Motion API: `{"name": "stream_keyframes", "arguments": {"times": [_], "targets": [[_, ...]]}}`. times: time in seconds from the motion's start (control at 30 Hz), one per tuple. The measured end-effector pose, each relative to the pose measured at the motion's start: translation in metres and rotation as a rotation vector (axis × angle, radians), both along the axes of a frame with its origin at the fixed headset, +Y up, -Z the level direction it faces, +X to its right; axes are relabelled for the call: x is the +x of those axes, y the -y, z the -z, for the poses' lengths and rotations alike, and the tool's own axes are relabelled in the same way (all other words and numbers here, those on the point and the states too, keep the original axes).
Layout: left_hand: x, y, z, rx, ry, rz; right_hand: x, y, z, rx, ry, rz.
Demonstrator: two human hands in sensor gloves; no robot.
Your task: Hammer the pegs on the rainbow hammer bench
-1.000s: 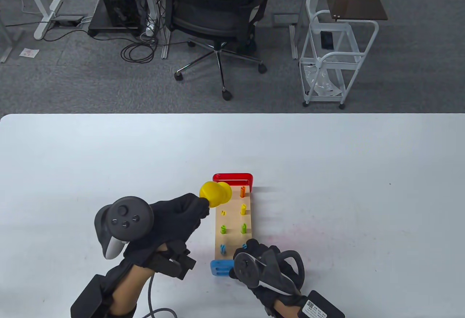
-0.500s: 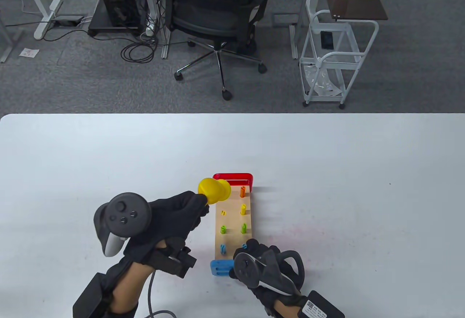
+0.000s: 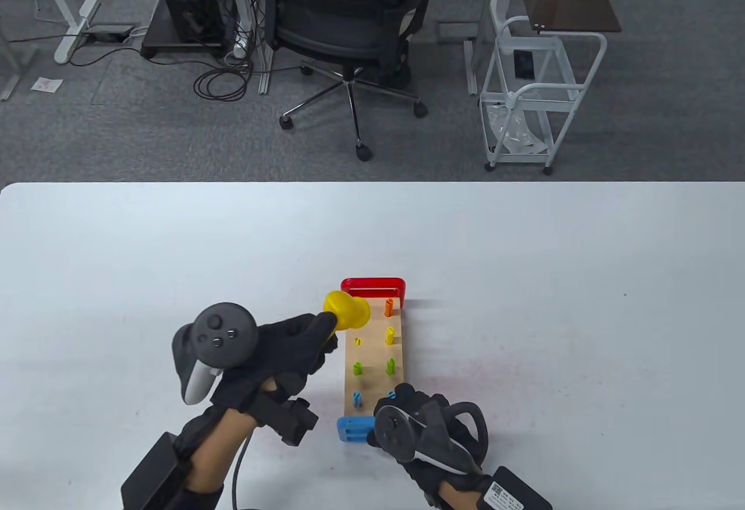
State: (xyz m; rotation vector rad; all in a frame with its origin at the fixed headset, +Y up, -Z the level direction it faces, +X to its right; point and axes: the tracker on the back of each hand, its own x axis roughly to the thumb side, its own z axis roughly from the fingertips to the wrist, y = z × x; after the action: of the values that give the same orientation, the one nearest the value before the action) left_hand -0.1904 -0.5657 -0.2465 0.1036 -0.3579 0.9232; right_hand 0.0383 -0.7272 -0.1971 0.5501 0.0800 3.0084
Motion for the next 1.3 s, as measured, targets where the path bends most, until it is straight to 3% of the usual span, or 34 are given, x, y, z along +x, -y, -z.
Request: {"name": "stream_keyframes", "arguments": {"times": [0.07, 0.17, 0.23, 0.27, 0.3, 0.33, 0.37, 0.4, 0.43, 0.47, 0.5, 0.6, 0.67, 0.73, 0.8, 0.87, 0.9, 0.93, 0.97, 1.0, 1.03, 1.07, 1.1, 1.2, 1.3], "targets": [[-0.001, -0.026, -0.013, 0.084, 0.012, -0.036, 0.0, 0.0, 0.0, 0.0, -0.001, -0.001], [0.0, -0.016, -0.015, 0.089, -0.022, 0.049, 0.0, 0.0, 0.0, 0.0, -0.001, -0.001], [0.011, 0.044, 0.0, -0.08, -0.03, 0.207, 0.0, 0.0, 0.0, 0.001, 0.0, 0.0], [0.018, 0.082, 0.007, -0.2, -0.019, 0.332, 0.0, 0.0, 0.0, 0.001, 0.0, -0.002], [0.023, 0.133, 0.014, -0.352, -0.017, 0.537, 0.0, 0.0, 0.0, 0.002, 0.001, -0.003], [0.02, 0.154, 0.019, -0.428, 0.006, 0.678, 0.0, 0.0, 0.0, 0.002, 0.001, -0.003], [0.011, 0.154, 0.018, -0.341, 0.138, 0.341, 0.0, 0.0, 0.0, 0.001, 0.002, -0.002], [0.013, 0.145, 0.02, -0.357, -0.036, 0.151, 0.0, 0.0, 0.0, 0.0, 0.001, -0.004], [0.012, 0.129, 0.017, -0.376, -0.079, 0.068, 0.0, 0.001, 0.0, 0.005, 0.0, -0.004], [0.012, 0.109, 0.022, -0.298, 0.031, 0.11, 0.0, 0.0, 0.0, 0.003, 0.0, -0.004], [0.009, 0.08, 0.019, -0.236, 0.01, 0.158, 0.0, 0.0, 0.0, 0.001, 0.001, -0.002], [0.009, 0.002, 0.001, 0.015, -0.019, 0.092, 0.0, 0.0, 0.0, 0.002, 0.001, -0.003], [0.008, -0.025, -0.014, 0.082, 0.014, 0.032, 0.0, 0.001, 0.0, 0.002, 0.0, -0.002], [0.007, -0.028, -0.02, 0.11, 0.008, 0.029, 0.0, 0.001, 0.0, 0.0, -0.001, -0.001], [0.009, -0.002, -0.013, 0.065, -0.033, 0.111, 0.0, 0.001, 0.0, 0.002, -0.001, -0.003], [0.021, 0.073, 0.008, -0.158, -0.045, 0.376, 0.0, 0.001, 0.0, 0.002, 0.0, -0.003], [0.025, 0.12, 0.015, -0.34, -0.038, 0.61, 0.0, 0.001, 0.0, 0.003, 0.001, -0.004], [0.022, 0.149, 0.02, -0.475, 0.018, 0.837, 0.0, 0.001, 0.0, 0.004, 0.002, -0.006], [0.006, 0.148, 0.017, -0.381, 0.135, 0.516, 0.0, 0.001, 0.0, 0.003, 0.002, -0.004], [0.004, 0.136, 0.02, -0.372, -0.126, 0.177, 0.0, 0.001, 0.0, 0.002, 0.0, -0.006], [0.001, 0.126, 0.018, -0.37, -0.118, 0.095, 0.0, 0.001, 0.0, 0.006, -0.001, -0.006], [0.001, 0.103, 0.022, -0.317, -0.001, 0.132, 0.0, 0.001, 0.0, 0.0, -0.001, -0.005], [-0.001, 0.086, 0.019, -0.293, 0.008, 0.162, 0.0, 0.001, 0.0, 0.0, 0.0, -0.003], [0.003, 0.014, 0.002, -0.03, -0.026, 0.11, 0.0, 0.001, 0.0, 0.003, 0.001, -0.007], [0.005, -0.023, -0.019, 0.082, 0.015, 0.074, 0.0, 0.001, 0.0, 0.002, -0.001, -0.006]]}}
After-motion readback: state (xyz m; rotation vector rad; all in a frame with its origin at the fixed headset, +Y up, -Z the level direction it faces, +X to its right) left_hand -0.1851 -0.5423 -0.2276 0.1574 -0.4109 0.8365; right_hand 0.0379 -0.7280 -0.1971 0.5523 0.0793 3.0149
